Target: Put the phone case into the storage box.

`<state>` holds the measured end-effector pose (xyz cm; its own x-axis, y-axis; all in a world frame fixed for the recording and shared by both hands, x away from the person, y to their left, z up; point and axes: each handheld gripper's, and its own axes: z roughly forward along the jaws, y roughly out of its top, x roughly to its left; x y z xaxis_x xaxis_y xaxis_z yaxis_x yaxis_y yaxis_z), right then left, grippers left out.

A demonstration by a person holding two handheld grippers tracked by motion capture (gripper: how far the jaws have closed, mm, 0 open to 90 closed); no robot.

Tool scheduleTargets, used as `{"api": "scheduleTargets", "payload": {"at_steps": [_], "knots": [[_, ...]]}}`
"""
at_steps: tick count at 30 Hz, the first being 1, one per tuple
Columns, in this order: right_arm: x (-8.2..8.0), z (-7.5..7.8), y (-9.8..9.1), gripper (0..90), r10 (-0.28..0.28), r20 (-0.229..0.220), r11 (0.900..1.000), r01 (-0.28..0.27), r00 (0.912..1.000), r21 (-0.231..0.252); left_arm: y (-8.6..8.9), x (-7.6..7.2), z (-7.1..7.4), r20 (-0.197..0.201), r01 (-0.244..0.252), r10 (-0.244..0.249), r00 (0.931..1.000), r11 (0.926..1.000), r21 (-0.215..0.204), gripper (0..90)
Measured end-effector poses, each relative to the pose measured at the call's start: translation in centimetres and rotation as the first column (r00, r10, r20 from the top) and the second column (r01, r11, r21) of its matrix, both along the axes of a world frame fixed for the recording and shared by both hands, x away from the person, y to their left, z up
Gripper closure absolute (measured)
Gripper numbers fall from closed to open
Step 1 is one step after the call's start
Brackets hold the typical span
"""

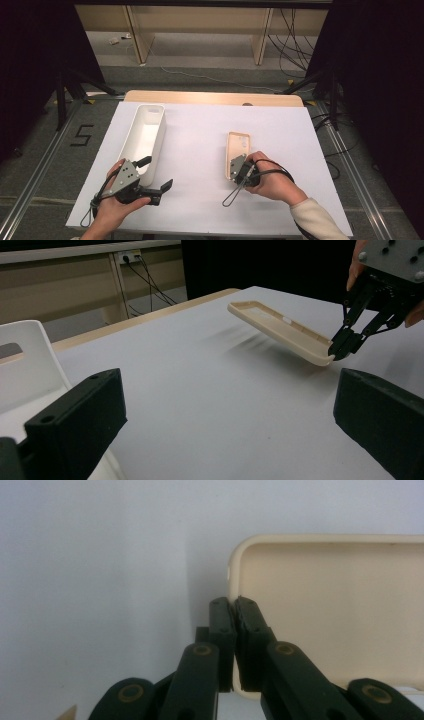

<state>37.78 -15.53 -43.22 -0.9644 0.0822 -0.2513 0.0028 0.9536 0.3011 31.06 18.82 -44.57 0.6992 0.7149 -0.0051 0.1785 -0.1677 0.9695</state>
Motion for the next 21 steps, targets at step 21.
{"api": "scheduleTargets", "payload": {"at_steps": [21], "knots": [[-0.8, 1.1, 0.2, 87.8, 0.051, -0.011, 0.9867, -0.049, 0.9986, 0.155, -0.1, 0.0, -0.1, -0.007, -0.001, 0.0, 1.0, 1.0, -0.007, 0.0]]}}
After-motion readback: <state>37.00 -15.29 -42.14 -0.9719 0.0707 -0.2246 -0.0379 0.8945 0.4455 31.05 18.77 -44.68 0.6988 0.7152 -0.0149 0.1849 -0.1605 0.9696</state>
